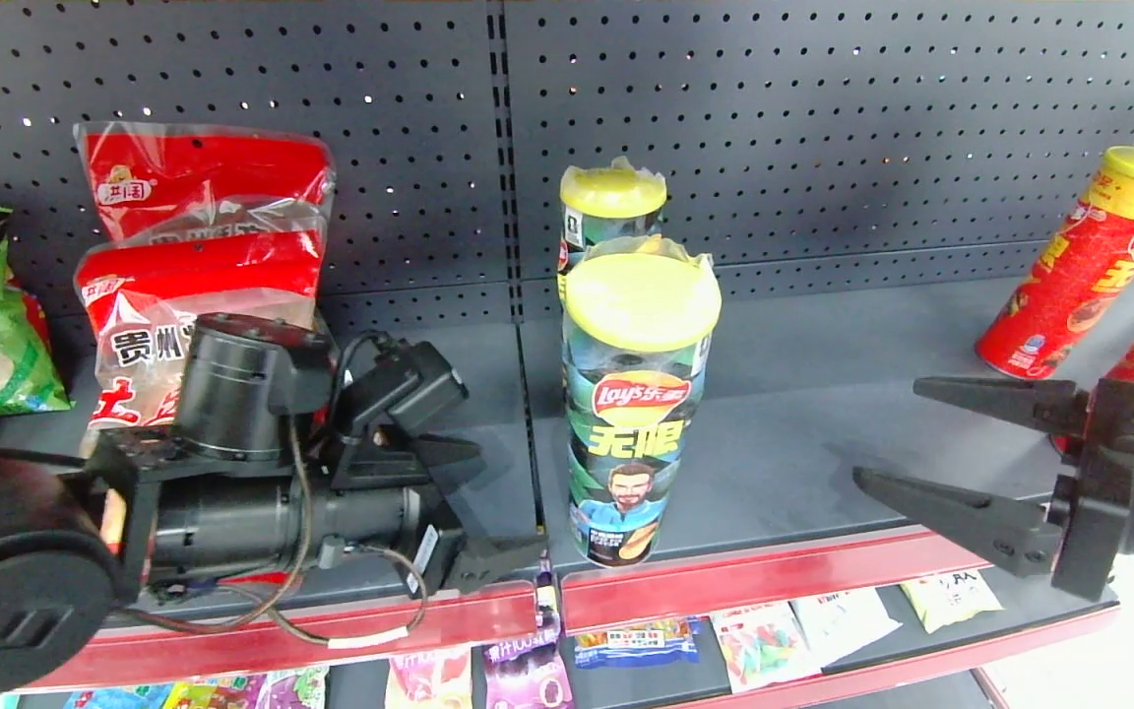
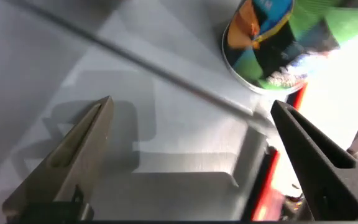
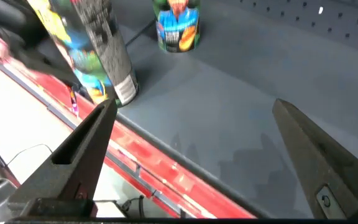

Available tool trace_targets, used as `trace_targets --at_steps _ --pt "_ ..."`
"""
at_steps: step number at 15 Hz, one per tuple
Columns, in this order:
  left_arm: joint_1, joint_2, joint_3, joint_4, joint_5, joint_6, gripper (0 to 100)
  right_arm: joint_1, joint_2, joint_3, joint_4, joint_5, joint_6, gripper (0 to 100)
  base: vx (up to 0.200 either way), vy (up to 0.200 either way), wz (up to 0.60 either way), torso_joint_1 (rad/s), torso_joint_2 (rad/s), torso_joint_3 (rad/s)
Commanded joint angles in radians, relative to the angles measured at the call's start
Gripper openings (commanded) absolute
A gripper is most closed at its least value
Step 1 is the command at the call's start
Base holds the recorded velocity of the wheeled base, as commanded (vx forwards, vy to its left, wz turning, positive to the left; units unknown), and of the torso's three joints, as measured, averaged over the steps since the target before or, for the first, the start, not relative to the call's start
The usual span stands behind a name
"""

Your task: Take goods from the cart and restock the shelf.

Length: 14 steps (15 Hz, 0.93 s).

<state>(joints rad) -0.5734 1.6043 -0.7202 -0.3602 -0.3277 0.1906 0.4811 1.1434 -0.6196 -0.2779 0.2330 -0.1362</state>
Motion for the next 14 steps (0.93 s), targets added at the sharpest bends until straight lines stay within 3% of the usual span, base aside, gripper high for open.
trace_targets --at_steps 1,2,4,6,8,10,12,14 --pt "0.081 -0.346 0.122 0.069 0.042 -0.088 100 -0.001 -0.110 0.069 0.005 0.002 0.000 100 0.000 0.000 0.00 0.000 0.00 0.000" --pt "0.107 -0.477 0.139 0.159 0.059 -0.106 100 -0.002 -0.177 0.100 0.029 0.002 0.000 100 0.000 0.000 0.00 0.000 0.00 0.000" --pt "0.164 -0.693 0.133 0.380 0.090 -0.111 100 -0.025 -0.332 0.121 0.180 0.002 0.001 100 0.000 0.000 0.00 0.000 0.00 0.000" --pt "0.227 -0.991 0.131 0.679 0.194 -0.119 100 -0.144 -0.579 0.115 0.440 -0.004 0.012 100 0.000 0.000 0.00 0.000 0.00 0.000" --pt "0.291 -1.178 0.091 0.948 0.303 -0.166 100 -0.288 -0.728 0.106 0.548 -0.052 0.056 100 0.000 0.000 0.00 0.000 0.00 0.000" --pt "0.405 -1.325 0.079 1.161 0.343 -0.189 100 -0.395 -0.840 0.103 0.651 -0.095 0.095 100 0.000 0.000 0.00 0.000 0.00 0.000" --pt "0.567 -1.419 0.123 1.213 0.366 -0.194 100 -0.435 -0.956 0.115 0.789 -0.112 0.096 100 0.000 0.000 0.00 0.000 0.00 0.000" --pt "0.744 -1.471 0.182 1.210 0.358 -0.198 100 -0.444 -1.025 0.173 0.804 -0.195 0.095 100 0.000 0.000 0.00 0.000 0.00 0.000"
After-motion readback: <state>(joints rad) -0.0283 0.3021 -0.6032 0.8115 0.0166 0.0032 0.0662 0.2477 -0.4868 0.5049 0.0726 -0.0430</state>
